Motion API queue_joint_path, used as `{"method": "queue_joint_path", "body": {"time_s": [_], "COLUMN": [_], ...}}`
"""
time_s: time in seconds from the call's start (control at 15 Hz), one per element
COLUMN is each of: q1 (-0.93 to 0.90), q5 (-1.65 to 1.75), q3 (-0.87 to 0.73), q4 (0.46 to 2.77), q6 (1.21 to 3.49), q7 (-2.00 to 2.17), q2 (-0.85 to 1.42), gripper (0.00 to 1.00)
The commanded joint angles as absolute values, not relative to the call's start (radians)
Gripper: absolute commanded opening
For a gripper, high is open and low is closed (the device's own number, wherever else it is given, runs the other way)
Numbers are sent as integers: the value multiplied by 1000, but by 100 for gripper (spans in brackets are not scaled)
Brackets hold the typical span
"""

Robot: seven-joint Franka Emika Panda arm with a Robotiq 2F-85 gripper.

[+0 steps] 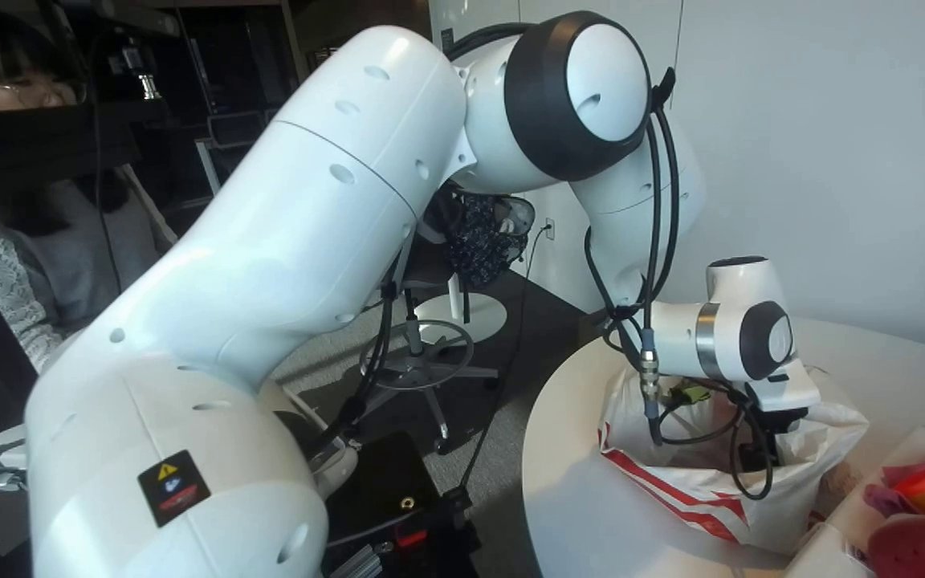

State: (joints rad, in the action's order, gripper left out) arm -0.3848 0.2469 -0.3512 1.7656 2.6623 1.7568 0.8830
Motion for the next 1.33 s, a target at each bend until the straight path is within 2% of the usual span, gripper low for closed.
{"method": "queue_joint_path", "body": {"time_s": [0.0,0.2,0.47,0.73,1.07,1.27], "q1": [-288,-222,-161,-202,-175,-147], "q5": [193,128,14,48,95,73], "q3": [-216,-99,6,-31,-21,1], "q4": [1822,1868,1903,1948,2022,2021], "q6": [2693,2624,2364,2088,1922,1834], "q7": [1618,1446,1232,1266,1331,1284], "q2": [787,693,544,351,122,81], "gripper": [57,57,57,57,57,57]}}
